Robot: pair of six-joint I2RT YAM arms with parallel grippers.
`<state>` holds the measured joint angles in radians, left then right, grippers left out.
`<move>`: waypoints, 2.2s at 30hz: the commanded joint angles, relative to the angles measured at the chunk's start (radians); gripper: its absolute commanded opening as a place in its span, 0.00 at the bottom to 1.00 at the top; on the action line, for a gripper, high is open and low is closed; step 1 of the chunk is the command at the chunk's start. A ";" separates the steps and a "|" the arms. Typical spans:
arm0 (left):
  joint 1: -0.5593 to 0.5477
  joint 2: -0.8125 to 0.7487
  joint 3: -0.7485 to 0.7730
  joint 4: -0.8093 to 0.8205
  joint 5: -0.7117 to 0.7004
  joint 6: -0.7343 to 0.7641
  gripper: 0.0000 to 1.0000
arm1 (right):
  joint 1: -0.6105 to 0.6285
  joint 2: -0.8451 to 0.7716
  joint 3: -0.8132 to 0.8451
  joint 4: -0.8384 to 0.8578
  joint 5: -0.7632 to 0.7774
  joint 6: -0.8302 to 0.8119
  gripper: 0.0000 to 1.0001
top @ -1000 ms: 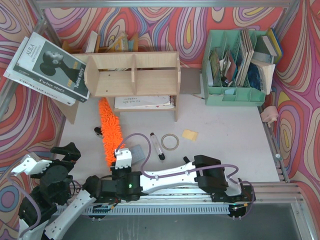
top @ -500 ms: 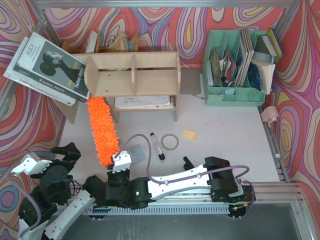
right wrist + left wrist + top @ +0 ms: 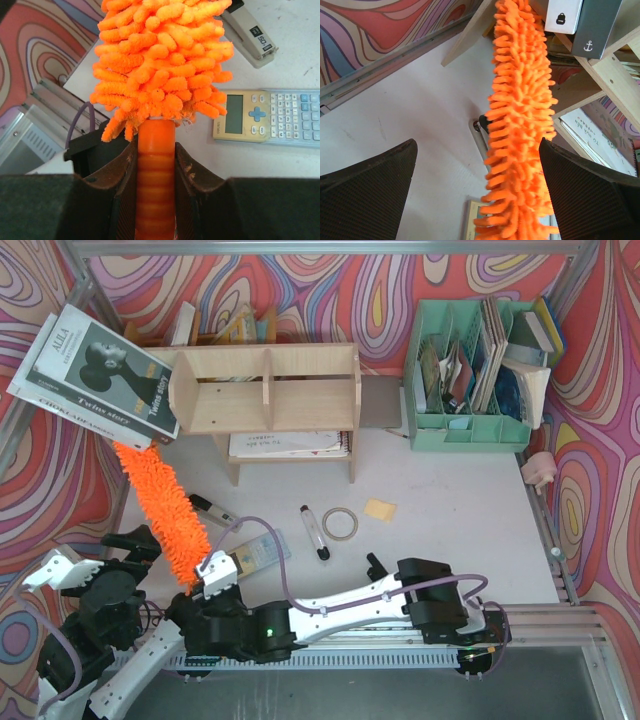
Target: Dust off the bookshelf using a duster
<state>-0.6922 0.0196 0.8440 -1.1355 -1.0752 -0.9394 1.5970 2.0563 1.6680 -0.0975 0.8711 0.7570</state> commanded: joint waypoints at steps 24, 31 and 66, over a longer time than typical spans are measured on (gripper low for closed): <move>-0.003 -0.013 -0.008 -0.014 -0.030 -0.007 0.98 | -0.102 0.108 0.167 -0.224 -0.203 0.124 0.00; -0.003 -0.011 -0.008 -0.012 -0.030 -0.006 0.98 | -0.062 -0.015 0.004 -0.010 -0.095 0.027 0.00; -0.003 -0.015 -0.006 -0.018 -0.032 -0.010 0.98 | -0.082 -0.052 -0.067 0.113 -0.238 -0.126 0.00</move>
<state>-0.6922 0.0196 0.8440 -1.1358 -1.0790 -0.9436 1.4750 2.1021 1.6085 -0.1673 0.5808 0.7338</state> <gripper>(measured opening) 0.984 0.328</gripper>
